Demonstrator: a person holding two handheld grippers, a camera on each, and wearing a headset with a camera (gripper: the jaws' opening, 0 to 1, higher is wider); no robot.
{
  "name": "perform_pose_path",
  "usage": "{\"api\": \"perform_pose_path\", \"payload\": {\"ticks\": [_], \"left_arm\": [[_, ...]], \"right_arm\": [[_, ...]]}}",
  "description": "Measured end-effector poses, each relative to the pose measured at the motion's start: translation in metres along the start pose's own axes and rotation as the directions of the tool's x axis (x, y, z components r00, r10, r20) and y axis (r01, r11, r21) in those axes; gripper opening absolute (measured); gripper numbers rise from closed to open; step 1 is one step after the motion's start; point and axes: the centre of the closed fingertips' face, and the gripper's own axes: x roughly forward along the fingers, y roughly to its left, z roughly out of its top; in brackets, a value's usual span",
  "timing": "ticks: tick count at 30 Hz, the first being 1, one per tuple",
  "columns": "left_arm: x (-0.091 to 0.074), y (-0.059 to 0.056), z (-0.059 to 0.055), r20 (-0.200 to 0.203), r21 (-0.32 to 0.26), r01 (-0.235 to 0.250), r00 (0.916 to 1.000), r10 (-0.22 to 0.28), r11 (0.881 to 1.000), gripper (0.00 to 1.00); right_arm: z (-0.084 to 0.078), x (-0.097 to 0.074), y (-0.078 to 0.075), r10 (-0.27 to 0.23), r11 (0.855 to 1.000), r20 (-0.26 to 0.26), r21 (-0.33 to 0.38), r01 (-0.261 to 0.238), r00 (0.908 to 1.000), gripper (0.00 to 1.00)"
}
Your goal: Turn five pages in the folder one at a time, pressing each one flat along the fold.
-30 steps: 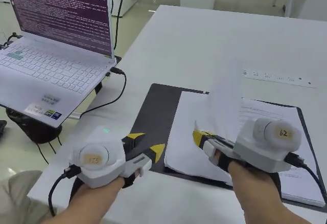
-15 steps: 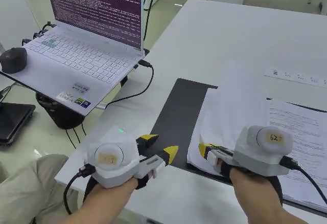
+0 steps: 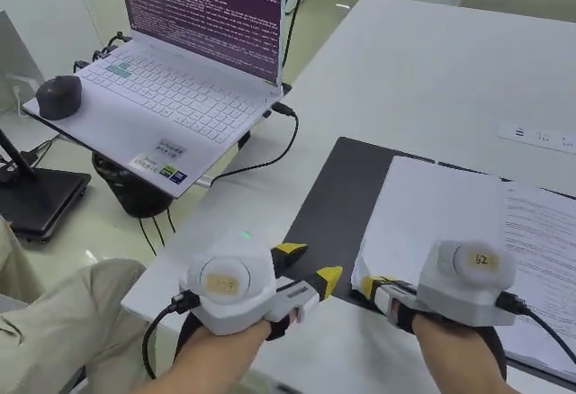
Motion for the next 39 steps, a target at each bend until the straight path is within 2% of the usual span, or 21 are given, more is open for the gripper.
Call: {"api": "perform_pose_path", "payload": {"ticks": [4, 7, 8, 12, 15, 19, 24, 27, 30, 32, 33, 34, 36, 39], "left_arm": [[0.003, -0.002, -0.002, -0.008, 0.001, 0.002, 1.0, -0.002, 1.0, 0.31], [0.004, -0.003, -0.002, -0.011, 0.0, 0.003, 0.9999, -0.003, 1.0, 0.31], [0.005, -0.003, -0.003, -0.013, 0.003, 0.005, 0.9999, -0.005, 1.0, 0.31], [0.007, -0.003, -0.002, -0.019, 0.006, 0.004, 0.9998, -0.004, 1.0, 0.31], [0.012, -0.004, -0.001, -0.019, 0.01, 0.009, 0.9998, -0.009, 1.0, 0.31], [0.019, -0.007, 0.0, -0.022, 0.009, 0.019, 0.9996, -0.019, 1.0, 0.31], [0.034, -0.02, 0.005, -0.018, 0.005, 0.046, 0.9988, -0.046, 0.999, 0.31], [0.044, -0.032, 0.004, -0.036, 0.028, 0.076, 0.9965, -0.075, 0.997, 0.31], [0.06, -0.046, -0.005, -0.078, 0.068, 0.12, 0.9903, -0.115, 0.99, 0.31], [0.068, -0.051, -0.011, -0.101, 0.091, 0.136, 0.9868, -0.126, 0.987, 0.31], [0.073, -0.054, -0.018, -0.125, 0.106, 0.145, 0.9833, -0.132, 0.984, 0.31], [0.076, -0.056, -0.023, -0.145, 0.111, 0.148, 0.9806, -0.132, 0.983, 0.31], [0.083, -0.06, -0.029, -0.157, 0.121, 0.149, 0.979, -0.13, 0.981, 0.32], [0.087, -0.057, -0.034, -0.172, 0.123, 0.128, 0.9794, -0.106, 0.984, 0.32]], "right_arm": [[-0.001, 0.001, 0.0, 0.01, 1.0, -0.002, -0.001, -0.01, 1.0, 0.0], [-0.002, 0.002, 0.004, 0.039, 0.999, 0.002, -0.002, -0.039, 0.9992, 0.04], [-0.002, 0.002, 0.011, 0.075, 0.997, 0.011, -0.002, -0.075, 0.9971, 0.04], [-0.001, -0.003, 0.018, 0.088, 0.996, 0.023, -0.014, -0.087, 0.9959, 0.05], [0.003, -0.011, 0.02, 0.1, 0.995, 0.049, -0.011, -0.1, 0.9938, 0.06], [0.011, -0.023, 0.015, 0.101, 0.995, 0.096, -0.005, -0.101, 0.9903, 0.05], [0.017, -0.042, -0.004, 0.07, 0.996, 0.161, 0.035, -0.077, 0.9844, 0.03], [0.019, -0.054, -0.018, 0.034, 0.999, 0.178, 0.033, -0.04, 0.9834, 0.0], [0.024, -0.068, -0.039, -0.01, 0.998, 0.214, 0.059, -0.003, 0.9767, 0.0], [0.025, -0.074, -0.05, -0.03, 0.997, 0.221, 0.073, 0.014, 0.9748, 0.0], [0.026, -0.079, -0.058, -0.047, 0.997, 0.229, 0.07, 0.032, 0.9723, 0.0], [0.027, -0.082, -0.064, -0.054, 0.997, 0.234, 0.071, 0.038, 0.9706, 0.0], [0.031, -0.089, -0.079, -0.084, 0.994, 0.252, 0.083, 0.066, 0.9639, 0.0], [0.037, -0.096, -0.097, -0.117, 0.992, 0.278, 0.072, 0.1, 0.9533, 0.0]]}}
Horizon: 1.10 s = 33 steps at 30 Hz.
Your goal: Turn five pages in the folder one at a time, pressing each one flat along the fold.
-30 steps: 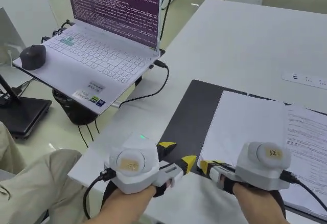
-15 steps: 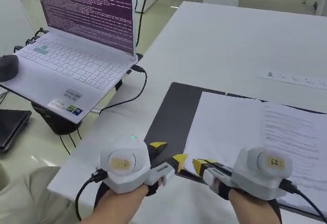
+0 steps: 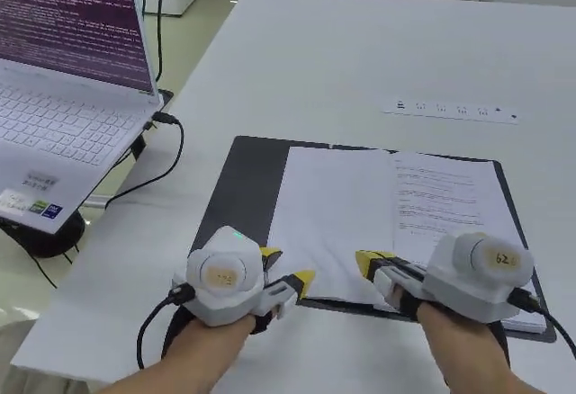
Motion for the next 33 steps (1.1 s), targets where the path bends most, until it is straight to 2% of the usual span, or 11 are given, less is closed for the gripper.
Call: {"api": "perform_pose_path", "payload": {"ticks": [1, 4, 5, 6, 7, 11, 18, 33], "left_arm": [[0.001, 0.005, -0.004, -0.022, 0.012, -0.035, 0.9992, 0.035, 0.999, 0.32], [0.003, 0.007, -0.011, -0.035, 0.007, -0.042, 0.9985, 0.042, 0.999, 0.33], [0.002, 0.008, -0.016, -0.051, 0.02, -0.052, 0.9973, 0.052, 0.998, 0.33], [0.002, 0.007, -0.011, -0.024, 0.052, -0.049, 0.9984, 0.05, 0.997, 0.33], [0.001, 0.006, -0.014, -0.035, 0.039, -0.05, 0.9981, 0.051, 0.998, 0.34], [0.0, 0.006, -0.015, -0.021, 0.08, -0.052, 0.9984, 0.053, 0.995, 0.34], [0.0, 0.006, -0.016, -0.002, 0.085, -0.055, 0.9985, 0.055, 0.995, 0.34], [-0.001, 0.007, -0.015, 0.016, 0.076, -0.053, 0.9986, 0.051, 0.996, 0.34]], "right_arm": [[0.004, 0.0, -0.007, -0.008, 1.0, 0.013, -0.005, 0.008, 0.9999, 0.0], [0.013, 0.0, -0.025, -0.039, 0.999, 0.044, -0.018, 0.039, 0.9983, 0.0], [0.018, 0.002, -0.029, -0.028, 1.0, 0.067, -0.012, 0.029, 0.9973, 0.0], [0.021, 0.004, -0.031, -0.022, 1.0, 0.077, -0.016, 0.023, 0.9968, 0.0], [0.022, 0.006, -0.034, -0.026, 0.999, 0.077, -0.023, 0.028, 0.9967, 0.0], [0.036, 0.017, -0.043, -0.014, 0.999, 0.098, -0.051, 0.019, 0.9951, 0.0], [0.053, 0.038, -0.063, -0.024, 0.998, 0.117, -0.062, 0.032, 0.9928, 0.0], [0.062, 0.069, -0.073, -0.059, 0.992, 0.102, -0.108, 0.07, 0.993, 0.0]]}}
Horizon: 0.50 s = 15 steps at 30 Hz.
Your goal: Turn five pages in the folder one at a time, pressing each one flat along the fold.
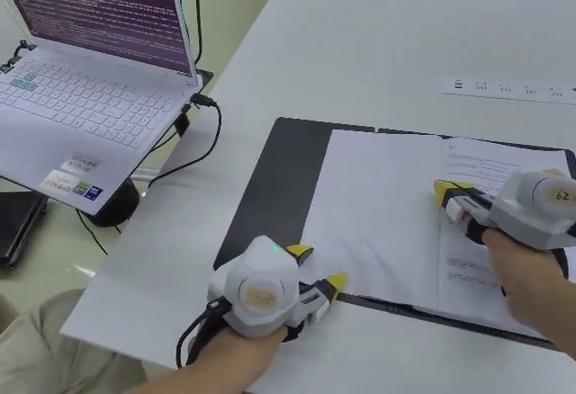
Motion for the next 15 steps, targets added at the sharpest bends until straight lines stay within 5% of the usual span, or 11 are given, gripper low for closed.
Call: {"api": "perform_pose_path", "payload": {"ticks": [15], "left_arm": [[0.002, 0.002, -0.001, 0.012, 0.001, 0.003, 0.9999, -0.003, 1.0, 0.34]], "right_arm": [[0.008, 0.037, -0.022, -0.028, 1.0, -0.015, 0.009, 0.028, 0.9995, 0.0]]}}
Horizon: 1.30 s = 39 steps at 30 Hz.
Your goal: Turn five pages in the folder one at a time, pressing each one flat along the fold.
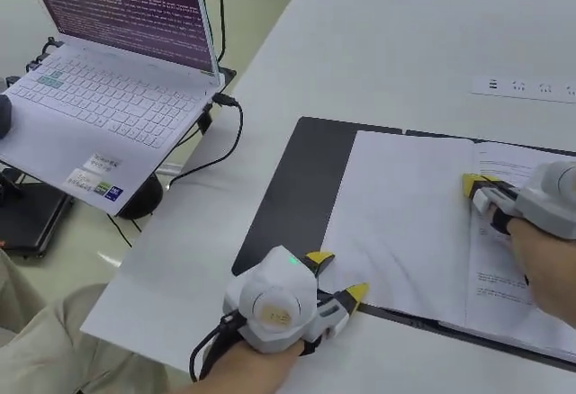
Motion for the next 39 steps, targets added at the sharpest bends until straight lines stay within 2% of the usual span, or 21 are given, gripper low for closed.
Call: {"api": "perform_pose_path", "payload": {"ticks": [14, 19, 25, 30, 39], "left_arm": [[0.0, -0.001, 0.0, 0.008, -0.001, 0.0, 1.0, 0.0, 1.0, 0.34], [0.0, -0.001, 0.0, 0.009, -0.002, -0.001, 1.0, 0.001, 1.0, 0.34], [0.0, -0.001, 0.0, 0.011, -0.005, -0.002, 0.9999, 0.002, 1.0, 0.34], [0.0, -0.001, 0.0, 0.012, -0.005, -0.002, 0.9999, 0.002, 1.0, 0.34], [-0.001, -0.001, 0.001, 0.011, -0.004, -0.001, 0.9999, 0.001, 1.0, 0.34]], "right_arm": [[0.019, 0.033, -0.018, -0.018, 1.0, 0.01, 0.003, 0.018, 0.9998, 0.0], [0.022, 0.052, -0.033, -0.026, 1.0, 0.008, -0.004, 0.026, 0.9996, 0.0], [0.024, 0.066, -0.046, -0.04, 0.999, 0.016, 0.012, 0.04, 0.9991, 0.0], [0.021, 0.064, -0.045, -0.039, 0.999, 0.013, 0.022, 0.038, 0.9992, 0.0], [0.011, 0.049, -0.035, -0.024, 0.999, 0.011, 0.042, 0.023, 0.9997, 0.0]]}}
